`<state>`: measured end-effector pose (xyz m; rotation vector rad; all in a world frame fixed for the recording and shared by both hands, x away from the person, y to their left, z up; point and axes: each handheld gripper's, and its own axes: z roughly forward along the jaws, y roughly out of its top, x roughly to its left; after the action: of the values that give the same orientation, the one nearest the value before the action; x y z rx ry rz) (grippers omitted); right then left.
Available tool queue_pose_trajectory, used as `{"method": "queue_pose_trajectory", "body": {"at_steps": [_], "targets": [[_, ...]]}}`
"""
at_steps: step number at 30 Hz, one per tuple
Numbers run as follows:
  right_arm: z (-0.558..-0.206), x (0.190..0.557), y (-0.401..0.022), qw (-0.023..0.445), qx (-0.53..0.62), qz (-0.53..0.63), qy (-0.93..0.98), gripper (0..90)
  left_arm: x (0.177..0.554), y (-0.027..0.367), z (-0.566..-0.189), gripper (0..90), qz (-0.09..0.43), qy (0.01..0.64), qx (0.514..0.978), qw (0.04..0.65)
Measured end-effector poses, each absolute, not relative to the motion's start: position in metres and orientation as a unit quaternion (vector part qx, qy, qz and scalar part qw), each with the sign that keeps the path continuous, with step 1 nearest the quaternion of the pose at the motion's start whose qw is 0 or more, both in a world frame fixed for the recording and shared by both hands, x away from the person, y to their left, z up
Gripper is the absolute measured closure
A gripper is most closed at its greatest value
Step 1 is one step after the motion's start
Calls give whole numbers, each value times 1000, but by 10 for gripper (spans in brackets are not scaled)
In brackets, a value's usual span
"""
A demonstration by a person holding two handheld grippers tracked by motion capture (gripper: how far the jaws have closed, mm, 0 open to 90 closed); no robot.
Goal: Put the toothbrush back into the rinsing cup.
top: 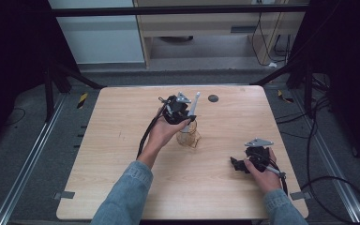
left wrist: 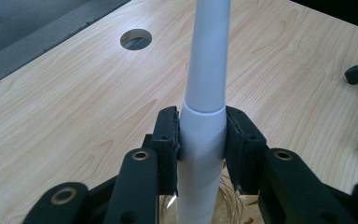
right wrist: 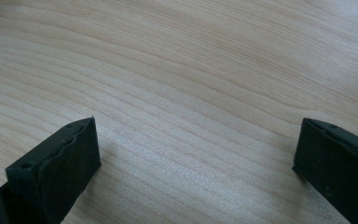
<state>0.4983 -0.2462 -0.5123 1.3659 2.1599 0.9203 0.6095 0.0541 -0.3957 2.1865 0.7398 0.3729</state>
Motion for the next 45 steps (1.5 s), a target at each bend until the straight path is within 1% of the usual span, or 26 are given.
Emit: {"method": "queue_pose_trajectory", "body": {"at_steps": [28,34,39,45], "targets": [[-512,498,-246,211,492,331,777,3,614,49,-400,664,148,305,854,395],[-512,498,-246,211,492,331,777,3,614,49,-400,636,150,307,851,398],[-513,498,-246,212,492,331,777,4,613,49,-400,578,158,309,850,396],[-512,498,-246,211,492,331,777,4,611,49,-397,544,160,307,847,403]]}}
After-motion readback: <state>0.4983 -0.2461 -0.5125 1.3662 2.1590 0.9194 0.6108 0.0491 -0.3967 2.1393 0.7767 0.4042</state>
